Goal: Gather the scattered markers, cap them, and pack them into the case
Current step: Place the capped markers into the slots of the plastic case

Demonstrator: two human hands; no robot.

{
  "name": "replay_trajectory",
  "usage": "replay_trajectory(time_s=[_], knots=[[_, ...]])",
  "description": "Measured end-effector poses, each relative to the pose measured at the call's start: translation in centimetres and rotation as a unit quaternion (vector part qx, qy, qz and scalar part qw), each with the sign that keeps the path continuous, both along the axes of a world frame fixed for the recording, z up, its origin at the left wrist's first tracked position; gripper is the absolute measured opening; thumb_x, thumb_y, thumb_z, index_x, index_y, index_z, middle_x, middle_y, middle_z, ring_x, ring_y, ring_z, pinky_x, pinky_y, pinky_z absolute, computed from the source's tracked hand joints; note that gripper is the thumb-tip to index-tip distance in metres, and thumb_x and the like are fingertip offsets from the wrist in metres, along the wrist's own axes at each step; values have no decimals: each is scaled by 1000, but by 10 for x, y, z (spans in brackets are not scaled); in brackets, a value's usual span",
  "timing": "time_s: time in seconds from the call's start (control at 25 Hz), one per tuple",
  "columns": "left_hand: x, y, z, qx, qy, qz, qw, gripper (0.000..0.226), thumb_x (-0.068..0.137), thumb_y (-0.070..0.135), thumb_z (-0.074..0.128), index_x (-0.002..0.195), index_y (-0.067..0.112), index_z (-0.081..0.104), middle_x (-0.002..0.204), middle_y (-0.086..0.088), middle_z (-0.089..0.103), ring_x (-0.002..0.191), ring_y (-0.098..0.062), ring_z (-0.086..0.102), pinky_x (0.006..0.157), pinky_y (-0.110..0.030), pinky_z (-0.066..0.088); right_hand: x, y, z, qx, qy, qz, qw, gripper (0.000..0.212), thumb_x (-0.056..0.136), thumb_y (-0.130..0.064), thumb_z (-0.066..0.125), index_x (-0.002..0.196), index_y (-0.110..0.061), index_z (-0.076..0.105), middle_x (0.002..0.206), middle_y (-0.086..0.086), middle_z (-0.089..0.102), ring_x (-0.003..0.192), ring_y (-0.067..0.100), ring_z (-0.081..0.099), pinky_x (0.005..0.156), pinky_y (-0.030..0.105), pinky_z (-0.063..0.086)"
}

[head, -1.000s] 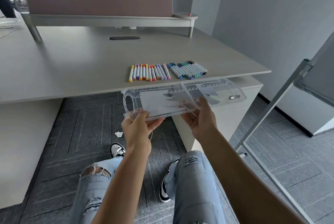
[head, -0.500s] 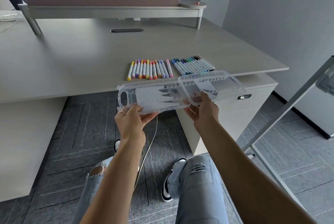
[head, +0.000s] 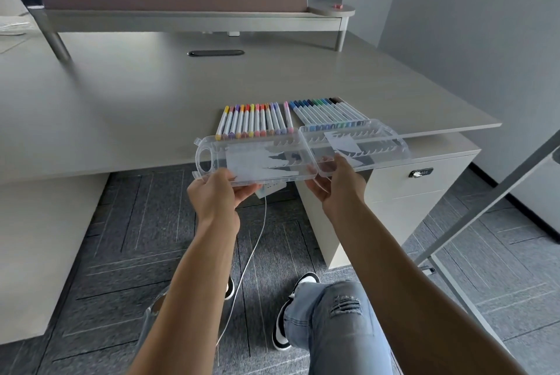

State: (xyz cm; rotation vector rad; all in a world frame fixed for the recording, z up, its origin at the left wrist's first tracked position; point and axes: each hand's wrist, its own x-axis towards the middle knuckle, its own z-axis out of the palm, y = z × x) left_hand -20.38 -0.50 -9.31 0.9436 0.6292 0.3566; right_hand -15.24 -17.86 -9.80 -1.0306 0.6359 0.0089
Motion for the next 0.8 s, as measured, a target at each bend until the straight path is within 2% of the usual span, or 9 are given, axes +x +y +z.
replay_trajectory(time_s=[0.2, 0.44, 0.6, 0.8], knots=[[18, 3, 9, 2, 11, 0, 1000, 12, 85, -12, 52, 89, -3, 60, 107, -32, 66, 74, -49, 73, 53, -32, 60, 18, 6, 9, -17, 6, -1, 1000, 23, 101, -28, 65, 95, -7, 73, 101, 13, 73, 85, 23, 76, 72, 38, 66], [16, -6, 6, -16, -1, -15, 1000, 12, 87, -11, 52, 89, -5, 62, 106, -33, 68, 77, -49, 73, 57, -36, 63, 17, -5, 10, -17, -7, -5, 1000, 24, 101, -29, 65, 95, -7, 72, 102, 14, 75, 84, 25, 77, 61, 32, 64], [16, -14, 0, -17, 0, -4, 1000, 14, 87, -11, 53, 96, -8, 63, 108, -31, 68, 78, -49, 73, 54, -33, 61, 17, -12, 7, -6, -4, 1, 1000, 26, 101, -29, 65, 100, -5, 72, 105, 16, 75, 81, 23, 78, 62, 33, 63], [30, -9, -1, -25, 16, 22, 999, 12, 86, -12, 54, 94, -6, 61, 109, -31, 66, 78, -52, 72, 51, -31, 59, 35, -2, 2, -29, 6, -6, 1000, 29, 101, -33, 65, 94, -7, 75, 103, 13, 76, 89, 26, 77, 62, 32, 64]])
